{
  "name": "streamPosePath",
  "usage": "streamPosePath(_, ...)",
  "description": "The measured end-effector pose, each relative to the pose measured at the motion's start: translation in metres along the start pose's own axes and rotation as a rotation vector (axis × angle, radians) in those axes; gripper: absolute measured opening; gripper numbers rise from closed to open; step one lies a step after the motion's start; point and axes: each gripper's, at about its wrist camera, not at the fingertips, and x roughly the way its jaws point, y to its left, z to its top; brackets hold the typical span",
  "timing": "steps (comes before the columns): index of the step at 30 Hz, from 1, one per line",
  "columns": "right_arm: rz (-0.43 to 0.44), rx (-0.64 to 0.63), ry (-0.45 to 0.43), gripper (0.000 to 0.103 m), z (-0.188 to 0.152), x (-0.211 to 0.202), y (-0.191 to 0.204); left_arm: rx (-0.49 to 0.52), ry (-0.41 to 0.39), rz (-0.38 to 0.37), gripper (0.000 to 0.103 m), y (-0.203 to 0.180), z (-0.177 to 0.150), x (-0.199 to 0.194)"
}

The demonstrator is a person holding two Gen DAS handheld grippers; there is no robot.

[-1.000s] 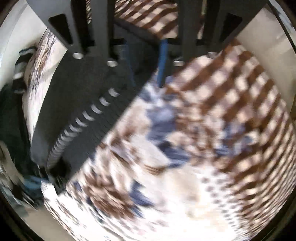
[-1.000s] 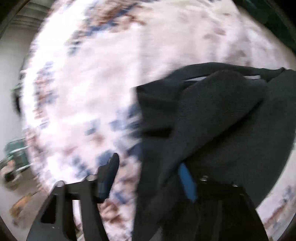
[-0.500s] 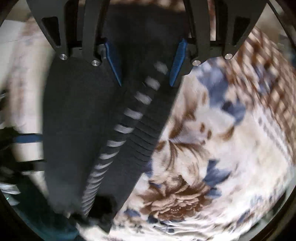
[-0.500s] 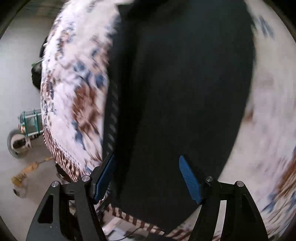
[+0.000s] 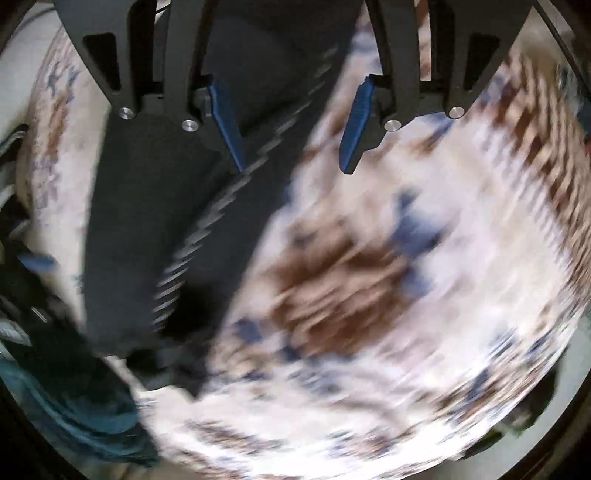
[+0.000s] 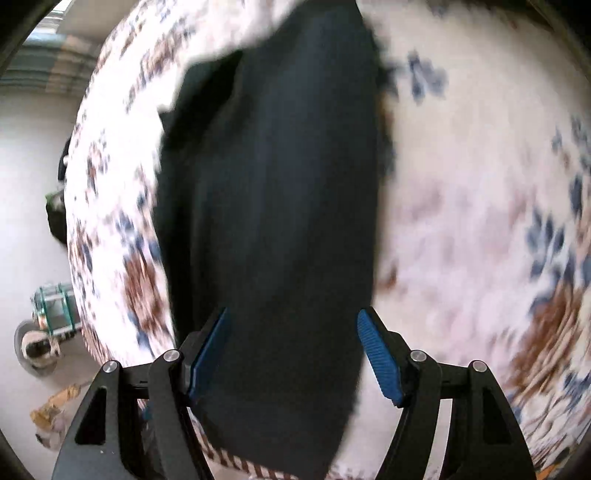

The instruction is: Fold small clothes

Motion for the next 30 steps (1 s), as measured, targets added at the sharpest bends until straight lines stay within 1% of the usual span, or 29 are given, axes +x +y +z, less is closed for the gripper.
streamPosePath(2, 0.010, -0.017, -0.031, 0.073, 0.036, -0.004, 0.020, 0.041, -0.007, -0.043, 0.051, -0.024, 0.019, 0.014)
streamPosePath(3, 0.018, -0.033, -0.032, 0.073, 0.057, -0.001, 0.033, 0.057, -0.005, -0.057, 0.051, -0.035, 0.028, 0.023)
streamPosePath(4, 0.017, -0.033, -0.037, 0.073, 0.071, 0.001, 0.041, 0.076, 0.012, -0.085, 0.051, -0.045, 0.037, 0.036)
streamPosePath(5, 0.021, -0.039, -0.052, 0.073, 0.092, 0.007, 0.056, 0.089, 0.030, -0.113, 0.051, -0.054, 0.042, 0.047)
streamPosePath(6, 0.032, -0.047, -0.052, 0.073, 0.113, 0.015, 0.068, 0.100, 0.038, -0.110, 0.051, -0.063, 0.043, 0.058)
streamPosePath(7, 0.035, -0.037, -0.052, 0.073, 0.126, 0.020, 0.073, 0.108, 0.042, -0.105, 0.051, -0.065, 0.042, 0.058)
streamPosePath(8, 0.040, -0.007, -0.056, 0.073, 0.146, 0.032, 0.082, 0.120, 0.050, -0.116, 0.051, -0.068, 0.044, 0.067)
streamPosePath(9, 0.051, 0.021, -0.039, 0.073, 0.164, 0.047, 0.090, 0.128, 0.061, -0.109, 0.051, -0.069, 0.045, 0.074)
streamPosePath(10, 0.060, 0.034, -0.026, 0.072, 0.173, 0.057, 0.094, 0.130, 0.066, -0.099, 0.050, -0.073, 0.048, 0.078)
streamPosePath(11, 0.039, 0.064, -0.019, 0.063, 0.189, 0.072, 0.097, 0.132, 0.064, -0.105, 0.050, -0.073, 0.049, 0.082)
streamPosePath(12, 0.029, 0.082, -0.016, 0.034, 0.193, 0.084, 0.100, 0.132, 0.062, -0.102, 0.050, -0.071, 0.048, 0.085)
streamPosePath(13, 0.007, 0.090, -0.014, 0.014, 0.197, 0.093, 0.103, 0.132, 0.057, -0.106, 0.043, -0.073, 0.047, 0.084)
streamPosePath(14, -0.016, 0.095, -0.022, 0.007, 0.199, 0.096, 0.105, 0.131, 0.044, -0.126, 0.020, -0.071, 0.046, 0.082)
streamPosePath(17, -0.054, 0.078, -0.060, 0.006, 0.197, 0.089, 0.120, 0.119, 0.025, -0.155, 0.011, -0.062, 0.042, 0.077)
streamPosePath(20, -0.070, 0.039, -0.075, 0.006, 0.194, 0.073, 0.142, 0.066, 0.025, -0.191, 0.007, -0.047, 0.039, 0.070)
streamPosePath(24, -0.123, -0.024, -0.039, 0.006, 0.195, 0.080, 0.178, 0.005, 0.027, -0.183, 0.006, -0.024, 0.041, 0.065)
streamPosePath(27, -0.133, -0.045, -0.021, 0.006, 0.193, 0.092, 0.189, -0.031, 0.039, -0.169, 0.006, -0.006, 0.047, 0.074)
streamPosePath(28, -0.133, -0.049, -0.016, 0.006, 0.191, 0.094, 0.189, -0.065, 0.048, -0.186, 0.007, 0.003, 0.049, 0.075)
streamPosePath(29, -0.132, -0.060, -0.004, 0.006, 0.192, 0.101, 0.192, -0.098, 0.062, -0.218, 0.009, 0.012, 0.050, 0.075)
streamPosePath(30, -0.125, -0.085, 0.035, 0.007, 0.193, 0.111, 0.194, -0.114, 0.070, -0.232, 0.010, 0.016, 0.050, 0.074)
